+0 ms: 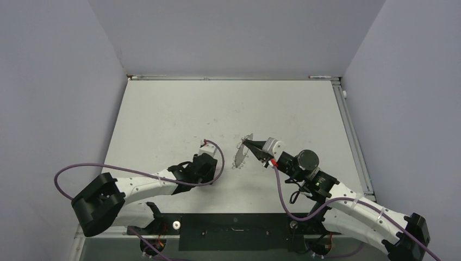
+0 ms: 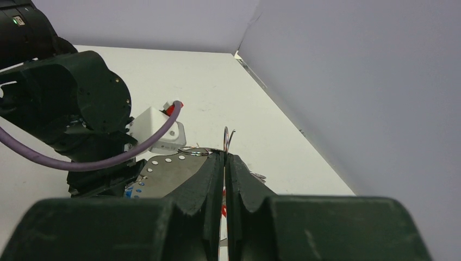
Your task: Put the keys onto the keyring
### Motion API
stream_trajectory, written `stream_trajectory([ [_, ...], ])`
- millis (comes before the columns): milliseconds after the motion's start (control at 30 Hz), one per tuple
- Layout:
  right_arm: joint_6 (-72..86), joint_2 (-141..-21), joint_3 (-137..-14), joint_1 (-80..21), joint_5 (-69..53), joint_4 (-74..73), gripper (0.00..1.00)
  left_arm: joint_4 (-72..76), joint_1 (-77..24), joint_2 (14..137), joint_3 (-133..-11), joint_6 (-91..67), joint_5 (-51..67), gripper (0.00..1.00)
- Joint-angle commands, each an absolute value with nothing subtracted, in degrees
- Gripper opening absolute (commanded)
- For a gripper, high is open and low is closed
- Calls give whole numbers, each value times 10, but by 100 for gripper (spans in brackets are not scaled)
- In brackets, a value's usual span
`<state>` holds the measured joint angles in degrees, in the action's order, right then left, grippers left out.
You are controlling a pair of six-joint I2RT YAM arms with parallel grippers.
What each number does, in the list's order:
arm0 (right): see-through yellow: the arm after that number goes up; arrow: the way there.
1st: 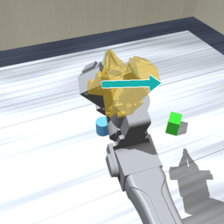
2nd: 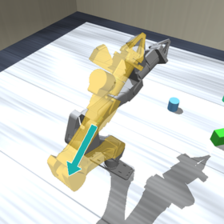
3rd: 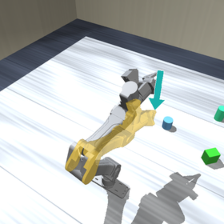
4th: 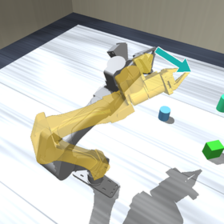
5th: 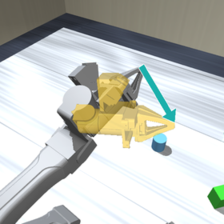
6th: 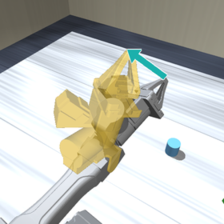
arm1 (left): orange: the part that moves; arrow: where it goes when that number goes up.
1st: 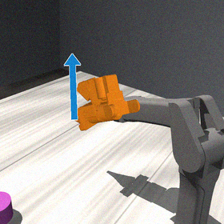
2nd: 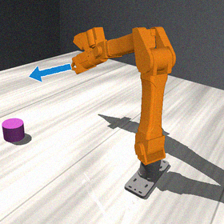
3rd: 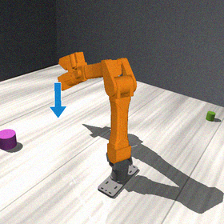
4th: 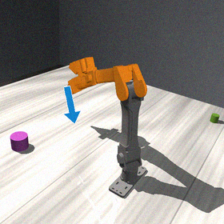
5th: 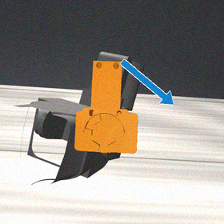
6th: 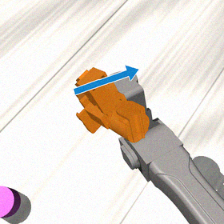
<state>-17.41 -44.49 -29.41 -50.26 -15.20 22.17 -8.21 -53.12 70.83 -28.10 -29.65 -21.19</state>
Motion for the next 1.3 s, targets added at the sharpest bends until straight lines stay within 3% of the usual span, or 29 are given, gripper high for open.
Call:
stream_trajectory([
  [0,-177,-435,-301,-508,-148,253,5,-93,-549,743,-328,-280,-237,40],
  [533,-177,-437,-303,-508,-149,251,5,-106,-556,775,-349,-272,-272,25],
  [833,-176,-434,-304,-509,-148,250,5,-111,-556,789,-358,-271,-277,0],
  [1267,-177,-430,-301,-509,-145,253,5,-120,-547,670,-334,-278,-212,0],
])
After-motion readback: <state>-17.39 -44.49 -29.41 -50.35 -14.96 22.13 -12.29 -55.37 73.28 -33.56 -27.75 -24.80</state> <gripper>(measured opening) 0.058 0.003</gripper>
